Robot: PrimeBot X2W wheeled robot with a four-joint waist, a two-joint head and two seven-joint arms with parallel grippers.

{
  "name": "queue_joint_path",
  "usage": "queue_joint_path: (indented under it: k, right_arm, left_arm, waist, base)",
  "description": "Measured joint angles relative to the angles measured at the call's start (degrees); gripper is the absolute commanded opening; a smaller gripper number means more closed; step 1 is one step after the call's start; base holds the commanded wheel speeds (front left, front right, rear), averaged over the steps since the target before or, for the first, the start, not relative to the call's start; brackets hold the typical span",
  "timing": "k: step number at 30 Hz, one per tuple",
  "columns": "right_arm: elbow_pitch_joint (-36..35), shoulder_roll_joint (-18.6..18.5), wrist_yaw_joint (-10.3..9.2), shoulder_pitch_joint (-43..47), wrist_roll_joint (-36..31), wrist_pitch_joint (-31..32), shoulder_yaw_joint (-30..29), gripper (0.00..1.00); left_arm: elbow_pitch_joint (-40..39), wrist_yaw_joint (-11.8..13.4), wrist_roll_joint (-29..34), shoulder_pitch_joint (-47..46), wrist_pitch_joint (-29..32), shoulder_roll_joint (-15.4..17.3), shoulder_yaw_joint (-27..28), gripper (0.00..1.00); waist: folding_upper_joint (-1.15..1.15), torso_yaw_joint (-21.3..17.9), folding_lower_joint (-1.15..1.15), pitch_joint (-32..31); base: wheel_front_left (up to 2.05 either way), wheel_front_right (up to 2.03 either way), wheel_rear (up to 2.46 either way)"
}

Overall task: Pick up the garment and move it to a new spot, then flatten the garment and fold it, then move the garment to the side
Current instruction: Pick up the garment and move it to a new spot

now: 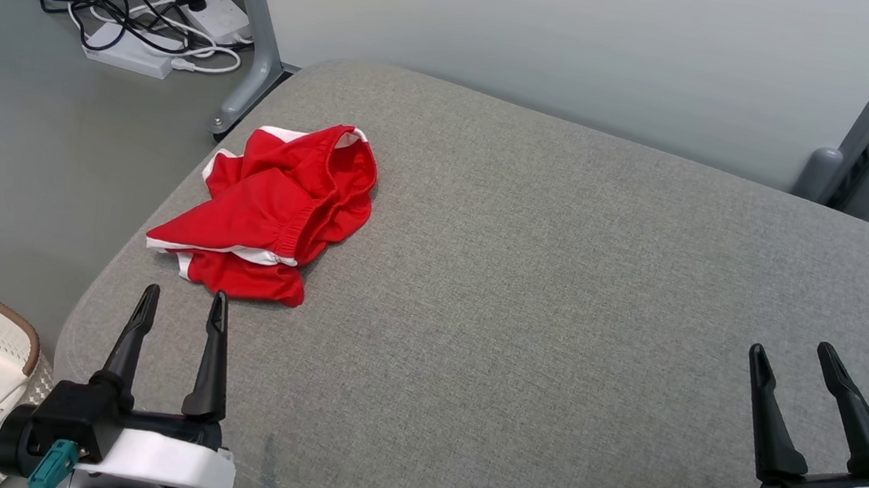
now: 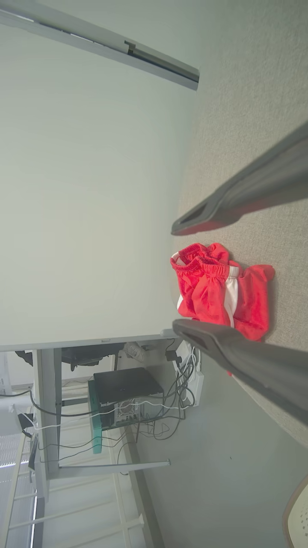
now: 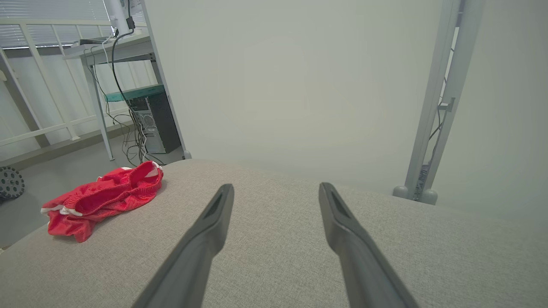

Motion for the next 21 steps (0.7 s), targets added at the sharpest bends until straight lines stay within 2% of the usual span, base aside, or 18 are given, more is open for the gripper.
queue_joint_path:
  k: [11, 16, 21]
  right_arm:
    - [0.0, 0.0, 0.0, -0.2, 0.5, 0.1, -0.2, 1.0]
    - [-1.3, -0.8, 0.0, -2.3, 0.5, 1.3, 0.4, 1.0]
    - [-3.2, -2.2, 0.0, -5.0, -0.2, 2.8, 1.3, 1.0]
  left_arm:
    - [-1.5, 0.0, 1.0, -0.6, 0.0, -0.5, 0.4, 1.0]
    - [-1.5, -0.2, 0.8, -7.0, 0.0, -0.1, 1.7, 1.0]
    - [4.7, -1.4, -1.5, -15.7, 0.0, 0.7, 3.8, 1.0]
  waist:
    - [0.0, 0.0, 0.0, 1.0]
    - [0.0, -0.9, 0.0, 3.4]
    - [0.0, -2.9, 0.0, 7.6]
  base:
    - [0.0, 0.0, 0.0]
    - [0.0, 0.0, 0.0]
    - [0.0, 0.0, 0.0]
